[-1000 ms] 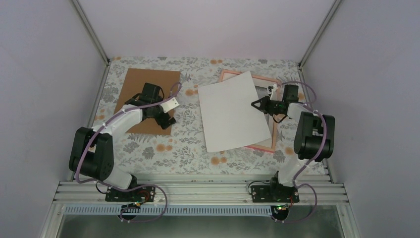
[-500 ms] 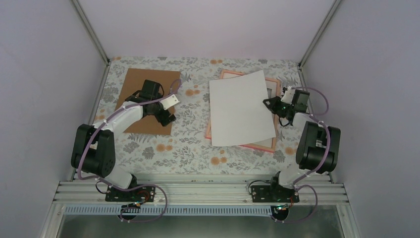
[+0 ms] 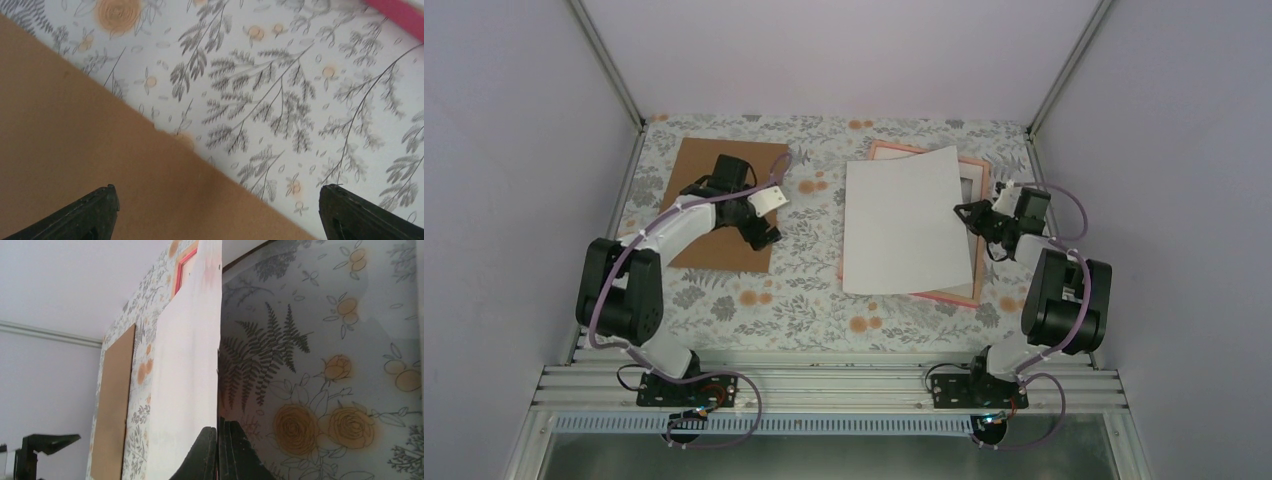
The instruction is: Put the photo into the frame
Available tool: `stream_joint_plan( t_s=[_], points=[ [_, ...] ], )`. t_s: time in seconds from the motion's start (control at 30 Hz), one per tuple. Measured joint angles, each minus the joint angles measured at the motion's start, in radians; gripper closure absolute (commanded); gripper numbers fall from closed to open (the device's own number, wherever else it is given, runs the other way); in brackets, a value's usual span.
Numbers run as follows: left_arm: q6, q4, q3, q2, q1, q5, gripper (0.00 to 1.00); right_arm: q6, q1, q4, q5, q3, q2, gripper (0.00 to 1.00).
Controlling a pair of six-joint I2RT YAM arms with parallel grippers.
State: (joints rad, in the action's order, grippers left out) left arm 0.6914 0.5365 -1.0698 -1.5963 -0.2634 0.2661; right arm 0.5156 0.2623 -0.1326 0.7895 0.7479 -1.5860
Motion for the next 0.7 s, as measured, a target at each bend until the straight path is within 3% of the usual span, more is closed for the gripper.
stream_joint_plan(
  t_s=[0.17,0.47,0.7],
  points=[
    [-0.042,0.021,-0.139,-0.123,-0.019,0.083,0.12,-0.03,0.0,0.032,0.037,-0.002,-0.011,0.8],
    [-0.103,-0.015,-0.355,-0.417,-0.121,0.101,0.2,-0.12,-0.014,0.143,0.105,0.06,-0.129,0.73],
    [-0.127,-0.025,-0.489,-0.577,-0.126,0.058,0.22,-0.182,-0.036,0.227,0.168,0.101,-0.196,0.66]
  ],
)
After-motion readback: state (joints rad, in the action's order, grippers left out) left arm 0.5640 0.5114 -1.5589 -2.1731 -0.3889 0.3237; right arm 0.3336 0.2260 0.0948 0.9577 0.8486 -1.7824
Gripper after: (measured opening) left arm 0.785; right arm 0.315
